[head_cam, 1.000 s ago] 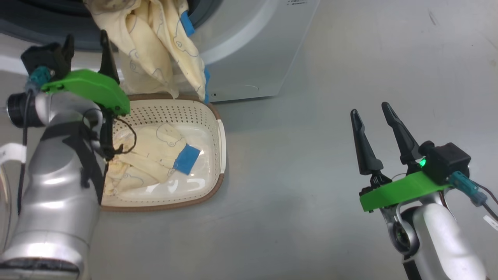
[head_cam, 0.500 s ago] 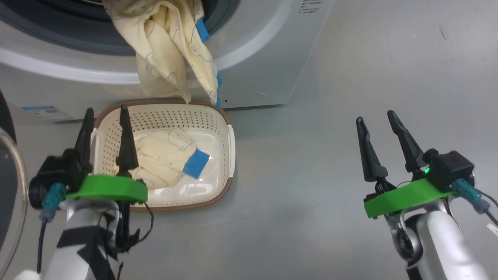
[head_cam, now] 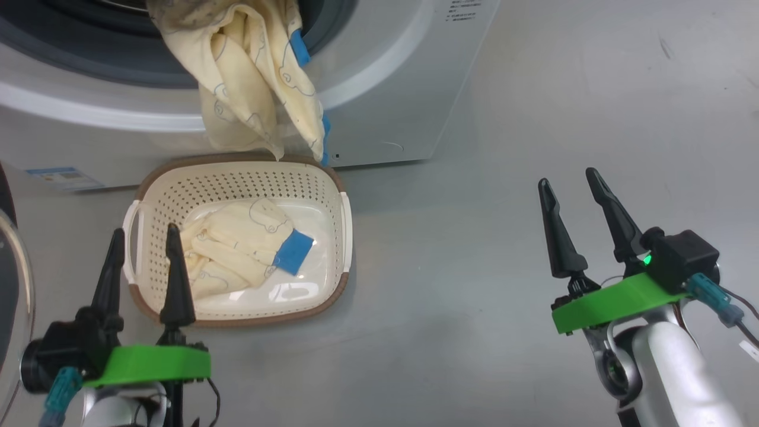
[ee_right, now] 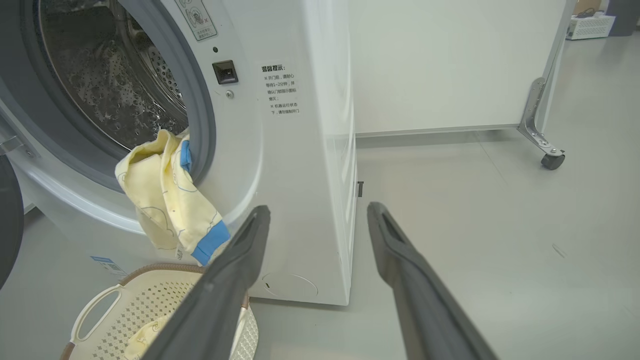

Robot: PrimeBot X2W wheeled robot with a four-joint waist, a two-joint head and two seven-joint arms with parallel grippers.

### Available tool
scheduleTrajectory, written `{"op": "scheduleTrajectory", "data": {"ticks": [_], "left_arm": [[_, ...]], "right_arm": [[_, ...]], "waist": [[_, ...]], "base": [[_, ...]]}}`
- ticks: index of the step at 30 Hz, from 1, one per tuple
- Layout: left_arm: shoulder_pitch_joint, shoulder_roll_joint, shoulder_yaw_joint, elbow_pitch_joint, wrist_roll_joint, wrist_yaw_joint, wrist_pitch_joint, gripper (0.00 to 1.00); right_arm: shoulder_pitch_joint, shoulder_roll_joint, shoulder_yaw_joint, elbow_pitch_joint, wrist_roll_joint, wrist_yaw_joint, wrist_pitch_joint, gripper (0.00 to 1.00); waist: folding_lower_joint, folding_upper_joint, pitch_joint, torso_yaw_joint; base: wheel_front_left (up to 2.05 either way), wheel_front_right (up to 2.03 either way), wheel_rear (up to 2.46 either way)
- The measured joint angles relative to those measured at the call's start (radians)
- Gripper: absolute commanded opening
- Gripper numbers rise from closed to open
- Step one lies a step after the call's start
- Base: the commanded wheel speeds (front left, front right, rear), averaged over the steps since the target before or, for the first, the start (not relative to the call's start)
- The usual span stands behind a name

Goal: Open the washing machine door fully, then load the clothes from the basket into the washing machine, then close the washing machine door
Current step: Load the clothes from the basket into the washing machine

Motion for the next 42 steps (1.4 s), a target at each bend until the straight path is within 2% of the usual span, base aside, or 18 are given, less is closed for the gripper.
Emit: {"op": "scheduleTrajectory", "data": {"ticks": [6, 12, 20, 27, 35, 42], "left_arm": [[0.093, -0.016, 0.020, -0.060, 0.007, -0.012, 0.000, 1.00], [0.118, -0.027, 0.050, -0.087, 0.007, -0.017, 0.000, 1.00], [0.125, -0.031, 0.068, -0.082, 0.007, -0.017, 0.000, 1.00], [0.115, -0.032, 0.064, -0.012, -0.013, -0.018, 0.000, 1.00], [0.000, -0.025, 0.023, 0.120, -0.066, -0.021, 0.011, 1.00], [-0.156, 0.019, -0.048, 0.203, -0.120, -0.021, 0.069, 1.00]], "right_arm": [[0.023, 0.000, -0.004, -0.003, 0.000, 0.000, 0.000, 1.00], [0.035, 0.000, -0.009, -0.006, 0.000, 0.000, 0.000, 1.00], [0.035, 0.000, -0.009, -0.006, 0.000, 0.000, 0.000, 1.00], [0.035, 0.000, -0.002, -0.006, 0.001, 0.000, 0.000, 1.00], [0.035, 0.000, 0.009, -0.007, 0.016, 0.000, 0.000, 1.00], [0.015, 0.000, 0.022, -0.013, 0.037, 0.000, 0.000, 1.00]], "waist": [[0.0000, 0.0000, -0.006, -0.016], [0.0000, 0.0000, -0.005, -0.025], [0.0000, 0.0000, -0.010, -0.037], [0.0000, 0.0000, -0.002, -0.051], [0.0001, 0.0000, 0.024, -0.081], [0.0002, 0.0000, 0.065, -0.109]], "base": [[0.00, 0.00, 0.00], [0.00, 0.00, 0.00], [0.00, 0.00, 0.00], [0.00, 0.00, 0.00], [0.00, 0.00, 0.00], [0.00, 0.00, 0.00]]}}
